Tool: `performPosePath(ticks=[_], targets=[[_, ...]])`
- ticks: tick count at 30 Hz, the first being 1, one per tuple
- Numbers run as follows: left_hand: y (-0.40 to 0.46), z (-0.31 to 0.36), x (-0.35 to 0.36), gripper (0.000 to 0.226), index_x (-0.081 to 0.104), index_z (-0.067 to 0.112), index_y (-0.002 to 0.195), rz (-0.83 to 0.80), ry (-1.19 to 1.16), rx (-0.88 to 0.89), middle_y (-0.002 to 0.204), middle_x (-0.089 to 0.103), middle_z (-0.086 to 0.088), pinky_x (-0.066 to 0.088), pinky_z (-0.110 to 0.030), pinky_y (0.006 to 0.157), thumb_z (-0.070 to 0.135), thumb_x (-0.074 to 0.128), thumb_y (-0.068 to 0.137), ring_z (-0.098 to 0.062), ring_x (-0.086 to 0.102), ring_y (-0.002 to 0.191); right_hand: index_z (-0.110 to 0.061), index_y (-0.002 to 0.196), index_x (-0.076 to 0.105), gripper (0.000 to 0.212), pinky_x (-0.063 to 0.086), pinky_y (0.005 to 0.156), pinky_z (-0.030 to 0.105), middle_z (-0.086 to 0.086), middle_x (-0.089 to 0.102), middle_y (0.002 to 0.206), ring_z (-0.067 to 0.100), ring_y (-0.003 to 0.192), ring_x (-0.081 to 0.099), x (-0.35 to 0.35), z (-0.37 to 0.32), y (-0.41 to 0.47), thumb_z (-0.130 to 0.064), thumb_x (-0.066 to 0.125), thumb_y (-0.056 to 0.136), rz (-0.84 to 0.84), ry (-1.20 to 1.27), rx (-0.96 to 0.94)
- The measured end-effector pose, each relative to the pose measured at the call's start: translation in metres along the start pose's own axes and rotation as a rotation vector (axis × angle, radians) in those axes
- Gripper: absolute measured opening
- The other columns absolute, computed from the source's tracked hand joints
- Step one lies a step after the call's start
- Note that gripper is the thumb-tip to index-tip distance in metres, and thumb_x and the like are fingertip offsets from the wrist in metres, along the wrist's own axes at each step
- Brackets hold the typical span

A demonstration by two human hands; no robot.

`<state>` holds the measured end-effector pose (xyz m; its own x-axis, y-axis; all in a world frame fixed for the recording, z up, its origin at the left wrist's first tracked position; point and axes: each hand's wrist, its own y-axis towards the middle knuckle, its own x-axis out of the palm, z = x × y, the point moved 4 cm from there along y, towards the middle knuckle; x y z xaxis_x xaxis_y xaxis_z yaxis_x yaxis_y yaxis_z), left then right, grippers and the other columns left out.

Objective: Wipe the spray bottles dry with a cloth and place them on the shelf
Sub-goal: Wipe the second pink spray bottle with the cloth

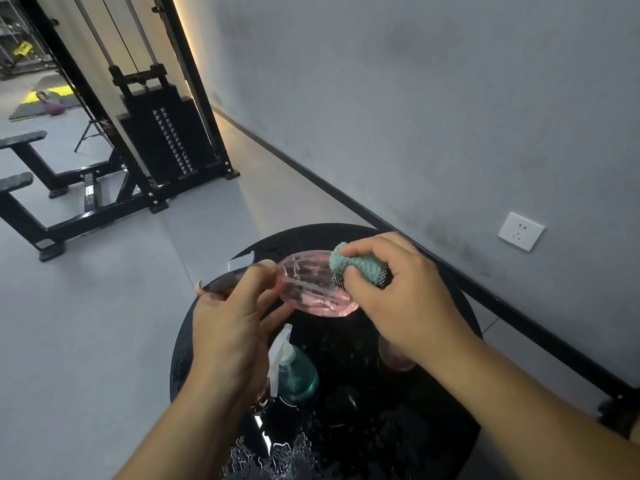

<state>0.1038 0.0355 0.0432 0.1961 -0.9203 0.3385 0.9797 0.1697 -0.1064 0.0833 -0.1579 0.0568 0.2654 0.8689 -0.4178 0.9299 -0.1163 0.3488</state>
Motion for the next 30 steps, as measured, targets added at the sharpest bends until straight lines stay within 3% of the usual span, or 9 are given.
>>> performPosePath(ticks=[5, 11, 14, 17, 21, 24, 27, 30], targets=[[-0.002, -0.008, 0.001, 0.023, 0.071, 0.015, 0.076, -0.012, -0.012, -0.027, 0.078, 0.073, -0.008, 0.064, -0.043, 0.077, 0.004, 0.068, 0.096, -0.027, 0.079, 0.077, -0.031, 0.117, 0.072, 0.024, 0.054, 0.088, 0.014, -0.022, 0.057, 0.119, 0.0, 0.117, 0.057, 0.011, -0.008, -0.008, -0.017, 0.067, 0.097, -0.096, -0.046, -0.122], [0.001, 0.001, 0.001, 0.032, 0.068, 0.016, 0.068, -0.012, -0.033, -0.003, 0.073, 0.071, -0.005, 0.066, -0.042, 0.075, 0.001, 0.067, 0.096, -0.024, 0.076, 0.071, -0.033, 0.111, 0.073, 0.024, 0.054, 0.076, 0.011, -0.022, 0.061, 0.114, -0.006, 0.106, 0.061, -0.002, 0.006, 0.0, -0.015, 0.069, 0.096, 0.03, 0.055, 0.015], [-0.001, -0.002, 0.003, 0.033, 0.069, 0.017, 0.069, -0.021, 0.005, 0.006, 0.075, 0.072, -0.006, 0.065, -0.043, 0.077, 0.001, 0.066, 0.097, -0.025, 0.078, 0.074, -0.031, 0.118, 0.072, 0.025, 0.049, 0.084, 0.006, -0.022, 0.059, 0.118, -0.004, 0.113, 0.058, 0.004, 0.003, -0.004, -0.017, 0.066, 0.098, -0.001, 0.014, -0.039], [-0.002, -0.007, 0.004, 0.016, 0.068, 0.011, 0.081, -0.026, 0.04, -0.006, 0.08, 0.075, -0.008, 0.064, -0.048, 0.084, 0.003, 0.068, 0.095, -0.029, 0.08, 0.08, -0.029, 0.121, 0.071, 0.025, 0.047, 0.091, 0.008, -0.021, 0.057, 0.121, 0.0, 0.119, 0.056, 0.01, -0.005, -0.007, -0.018, 0.064, 0.099, -0.076, -0.039, -0.122], [0.002, -0.002, 0.001, 0.018, 0.066, 0.01, 0.08, -0.005, 0.024, 0.016, 0.074, 0.073, -0.005, 0.065, -0.041, 0.072, 0.002, 0.067, 0.096, -0.024, 0.078, 0.073, -0.035, 0.116, 0.071, 0.024, 0.05, 0.078, 0.005, -0.023, 0.059, 0.117, -0.007, 0.111, 0.057, -0.001, 0.005, 0.001, -0.018, 0.064, 0.1, -0.032, 0.007, -0.007], [0.001, -0.003, 0.002, 0.018, 0.066, 0.011, 0.081, -0.033, 0.042, 0.027, 0.077, 0.074, -0.005, 0.063, -0.038, 0.071, 0.002, 0.067, 0.096, -0.024, 0.079, 0.075, -0.036, 0.115, 0.071, 0.024, 0.053, 0.083, 0.011, -0.024, 0.059, 0.117, -0.006, 0.112, 0.058, 0.0, 0.006, -0.001, -0.019, 0.064, 0.1, -0.002, 0.004, -0.008], [-0.001, -0.011, 0.003, 0.013, 0.07, 0.011, 0.082, -0.046, 0.066, -0.005, 0.088, 0.077, -0.014, 0.064, -0.043, 0.077, 0.004, 0.073, 0.093, -0.03, 0.08, 0.083, -0.031, 0.12, 0.071, 0.025, 0.05, 0.093, 0.013, -0.022, 0.057, 0.121, -0.001, 0.119, 0.056, 0.009, -0.003, -0.008, -0.019, 0.063, 0.1, -0.076, -0.03, -0.103], [0.001, -0.01, 0.001, 0.009, 0.072, 0.011, 0.085, -0.047, 0.058, 0.005, 0.093, 0.076, -0.018, 0.064, -0.042, 0.074, 0.006, 0.077, 0.091, -0.031, 0.08, 0.086, -0.031, 0.12, 0.072, 0.025, 0.049, 0.088, 0.009, -0.021, 0.058, 0.12, -0.002, 0.117, 0.057, 0.006, -0.004, -0.005, -0.018, 0.064, 0.1, -0.091, -0.026, -0.107]])
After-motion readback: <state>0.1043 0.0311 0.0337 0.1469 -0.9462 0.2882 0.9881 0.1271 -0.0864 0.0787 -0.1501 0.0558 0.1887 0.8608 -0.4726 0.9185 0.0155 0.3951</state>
